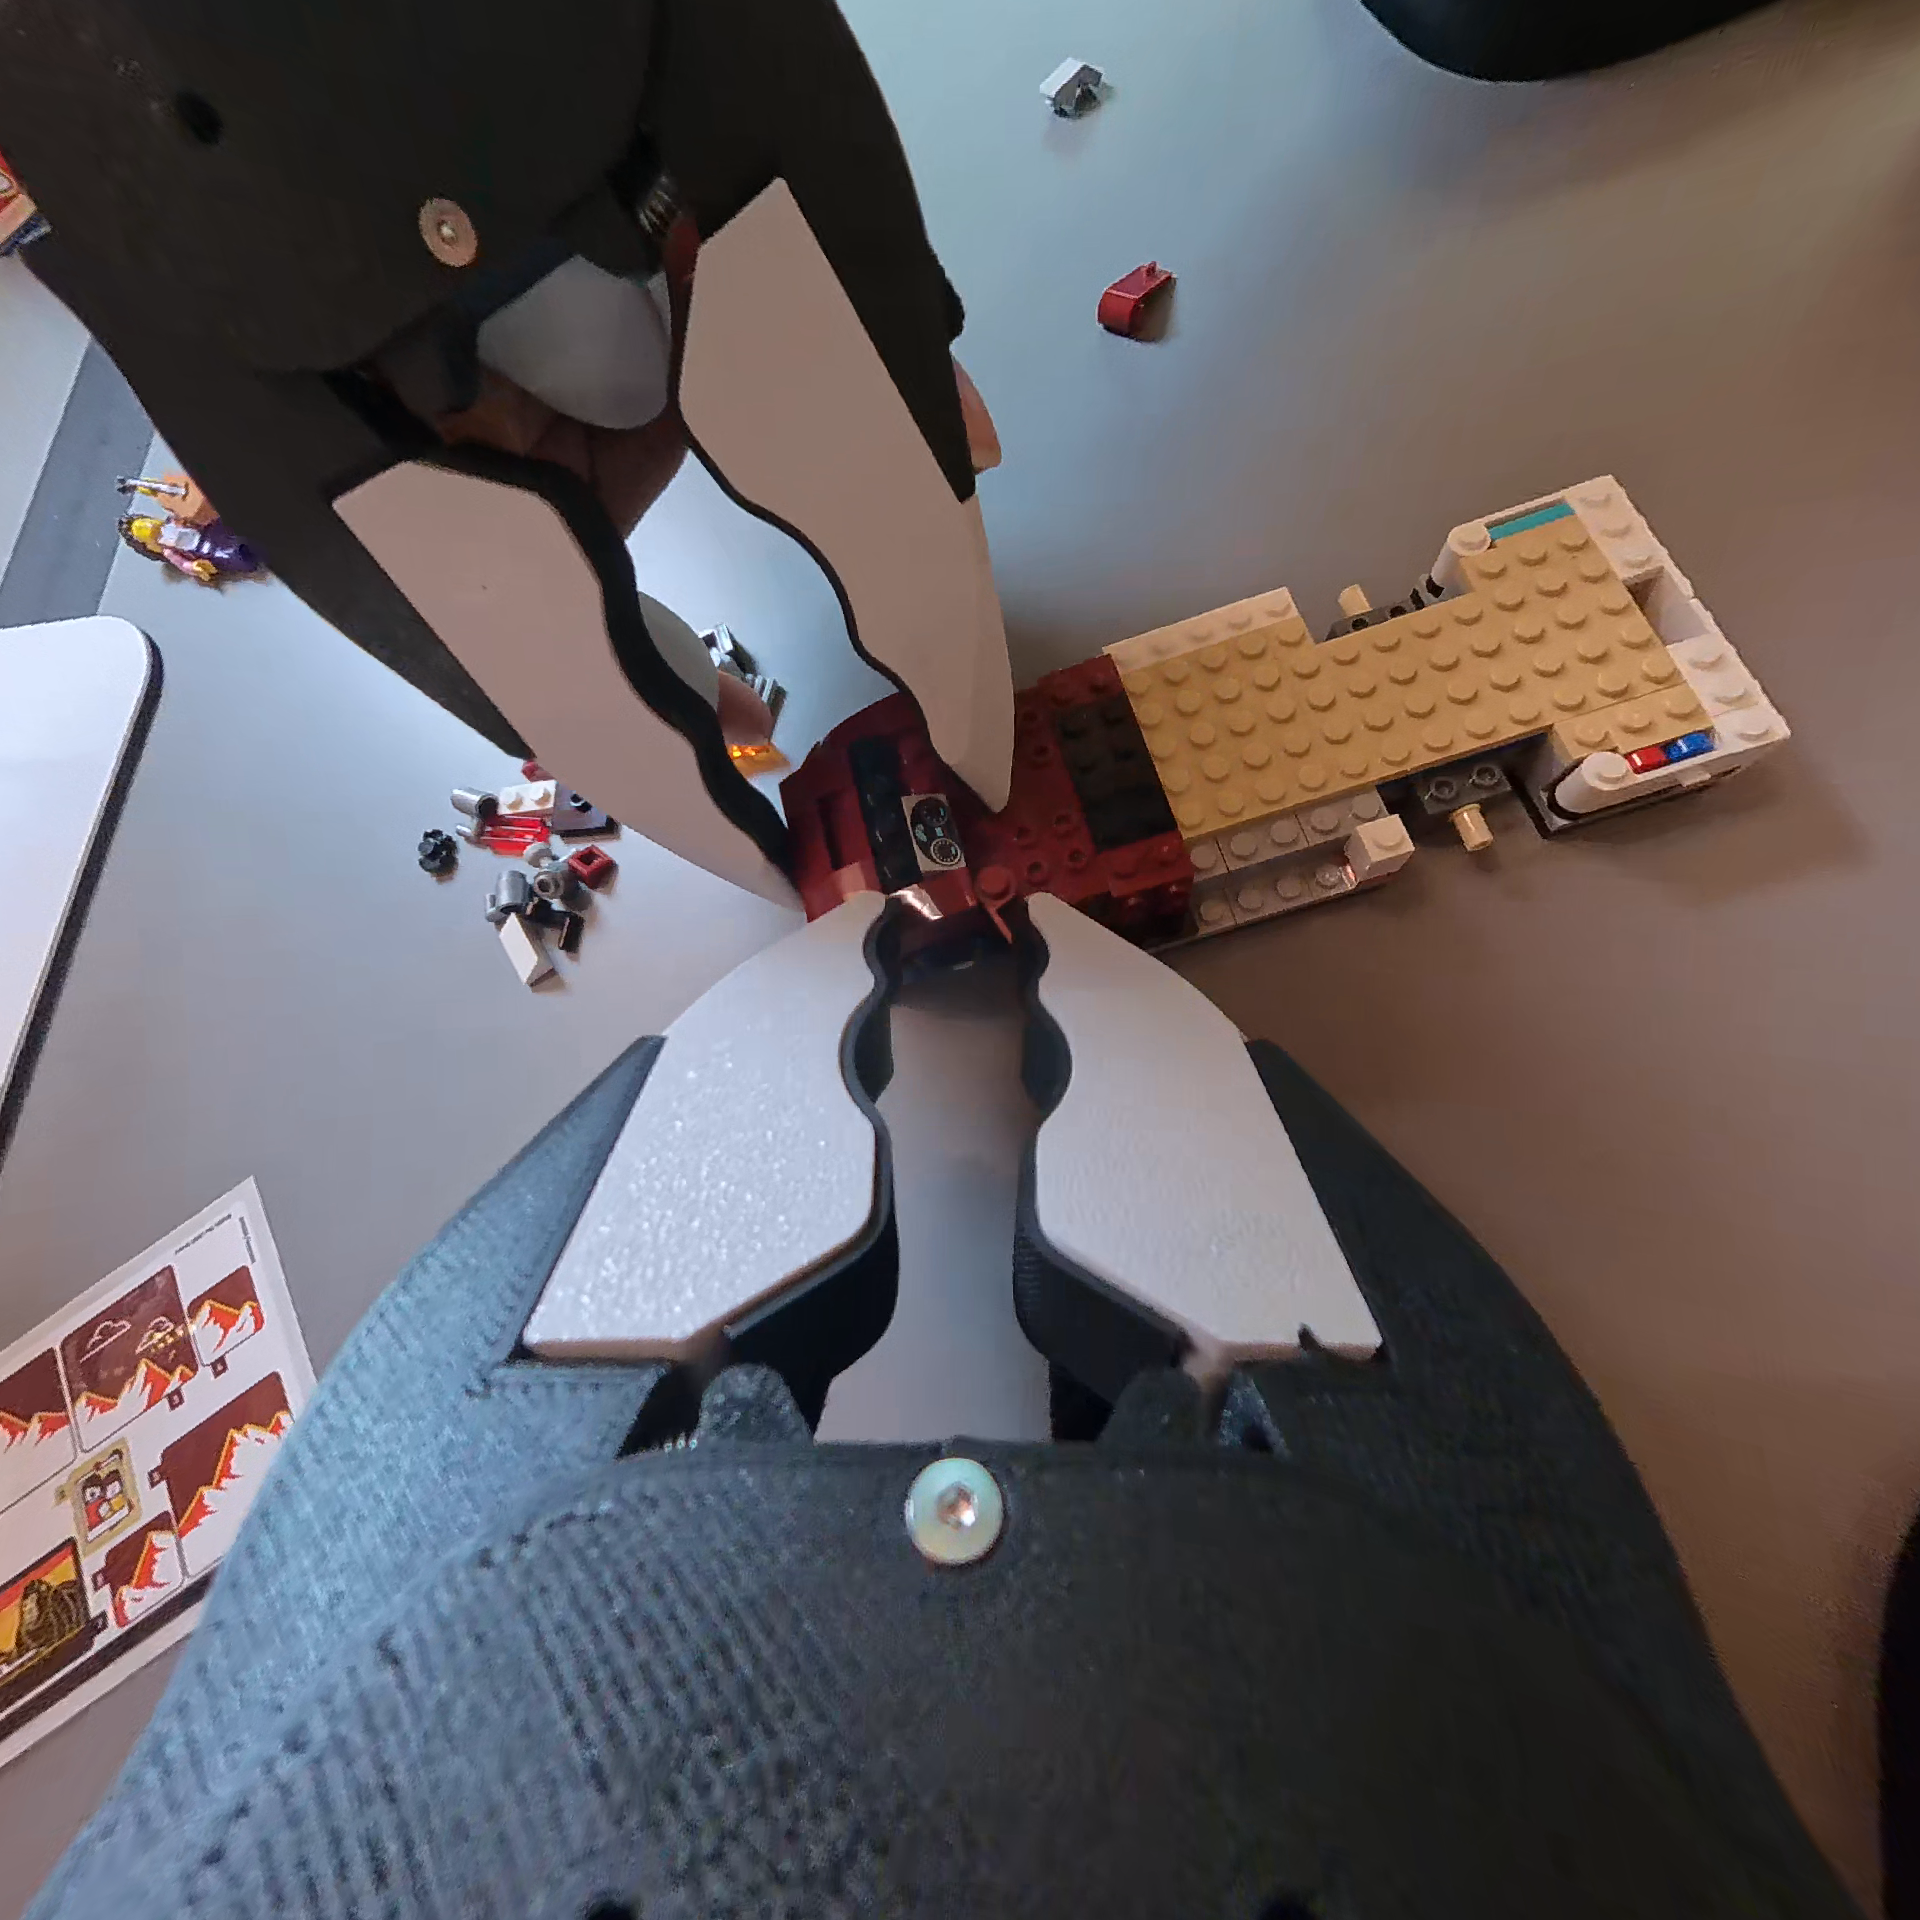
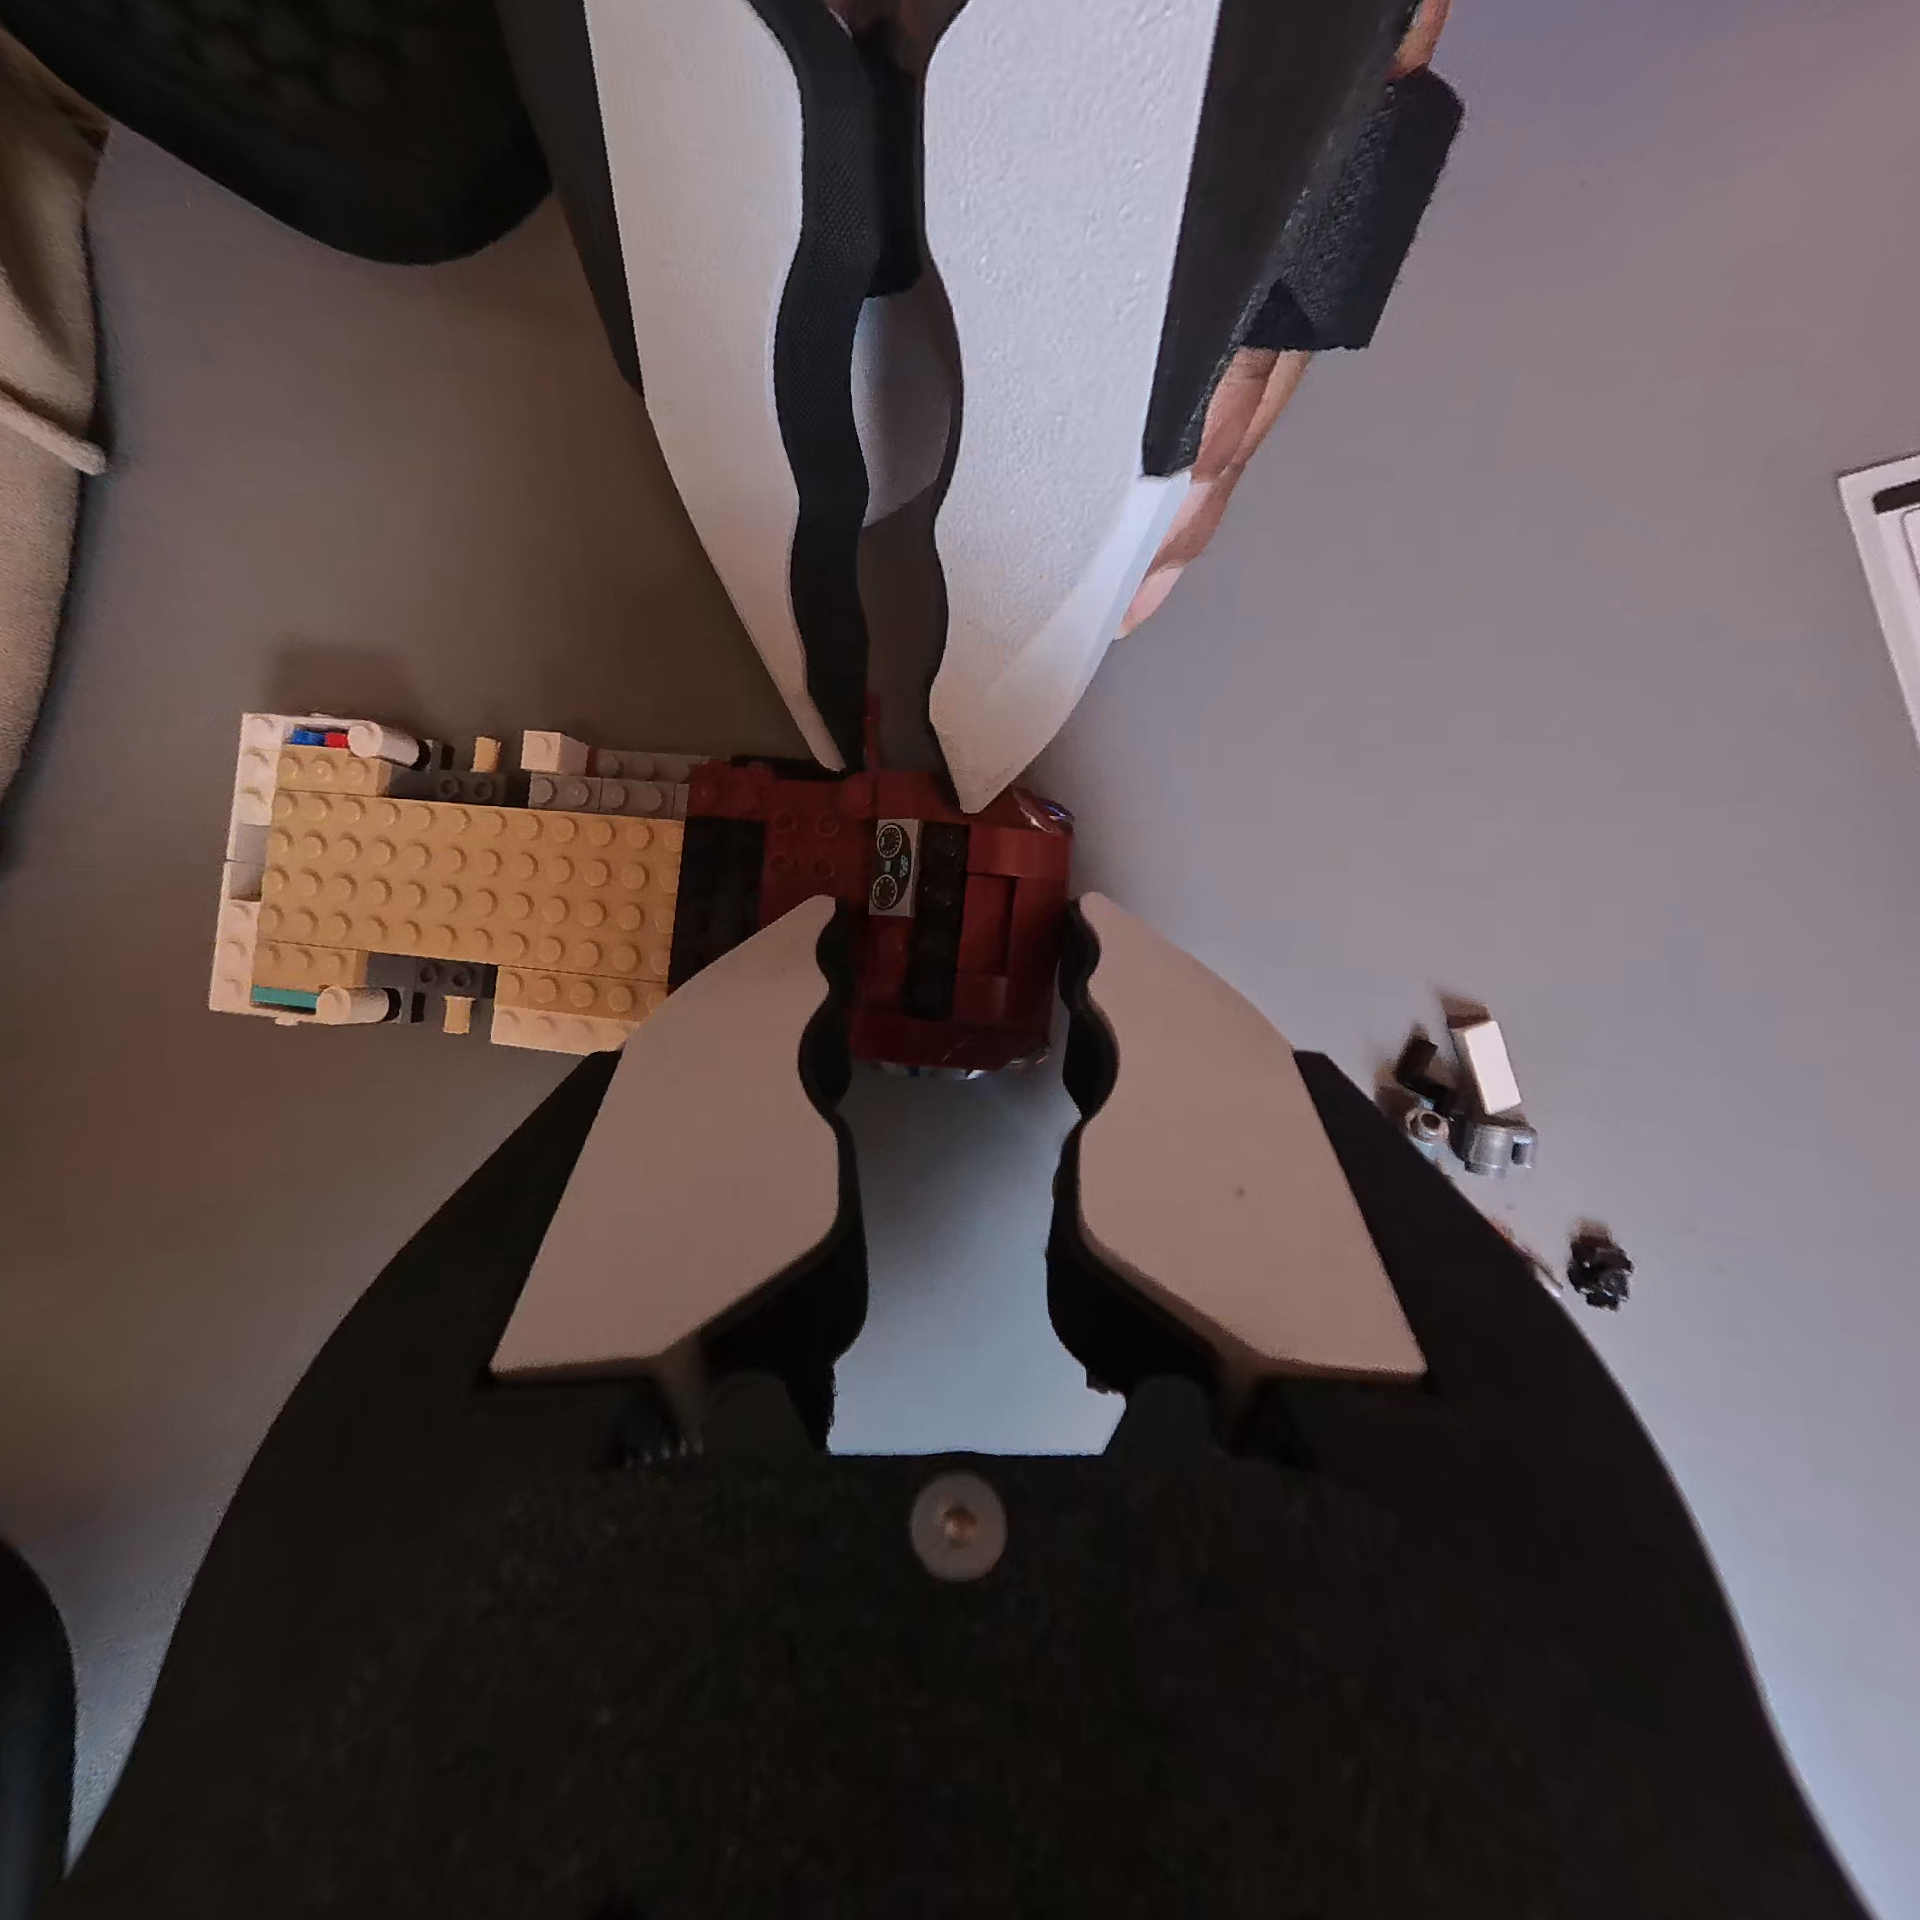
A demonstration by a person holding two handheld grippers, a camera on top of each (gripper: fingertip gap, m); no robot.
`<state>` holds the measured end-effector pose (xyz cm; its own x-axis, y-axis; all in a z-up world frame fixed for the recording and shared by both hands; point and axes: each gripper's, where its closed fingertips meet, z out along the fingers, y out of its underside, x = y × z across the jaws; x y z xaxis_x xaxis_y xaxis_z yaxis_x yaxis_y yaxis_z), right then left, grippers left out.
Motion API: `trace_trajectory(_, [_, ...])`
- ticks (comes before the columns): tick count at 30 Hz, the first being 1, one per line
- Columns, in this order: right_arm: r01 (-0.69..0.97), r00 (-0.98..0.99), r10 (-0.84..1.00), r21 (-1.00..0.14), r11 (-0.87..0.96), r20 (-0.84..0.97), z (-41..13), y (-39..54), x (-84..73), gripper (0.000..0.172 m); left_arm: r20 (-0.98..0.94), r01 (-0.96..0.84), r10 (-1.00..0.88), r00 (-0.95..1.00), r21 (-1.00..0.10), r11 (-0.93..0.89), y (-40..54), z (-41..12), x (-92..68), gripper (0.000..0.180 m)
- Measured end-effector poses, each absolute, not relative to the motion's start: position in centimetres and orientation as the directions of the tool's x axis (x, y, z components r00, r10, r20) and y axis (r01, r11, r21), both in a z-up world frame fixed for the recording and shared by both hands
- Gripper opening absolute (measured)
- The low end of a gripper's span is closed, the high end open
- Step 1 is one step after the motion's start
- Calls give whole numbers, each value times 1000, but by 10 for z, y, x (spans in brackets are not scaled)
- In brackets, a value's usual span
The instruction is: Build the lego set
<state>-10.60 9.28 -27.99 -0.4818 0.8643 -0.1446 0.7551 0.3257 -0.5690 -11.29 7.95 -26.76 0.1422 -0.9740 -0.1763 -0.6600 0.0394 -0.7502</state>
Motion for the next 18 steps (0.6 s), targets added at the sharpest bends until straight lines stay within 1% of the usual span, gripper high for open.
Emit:
trace_trajectory(3, [748,-495,858,-570,339,-139,-280,92,-107,38,-176,-667,-972,157,-745,27,78,-268,-114,21])
trace_trajectory(8, [736,-513,847,-578,352,-137,-279,88,-108,38,-181,-676,-959,219,-736,-16,81,-267,-118,37])
trace_trajectory(15, [720,-550,825,-575,388,-132,-279,82,-110,38,-113,-666,-974,198,-744,-49,74,-268,-118,38])
trace_trajectory(18, [720,-554,822,-571,394,-131,-279,82,-110,36,-77,-688,-979,187,-722,-74,68,-271,-122,48])
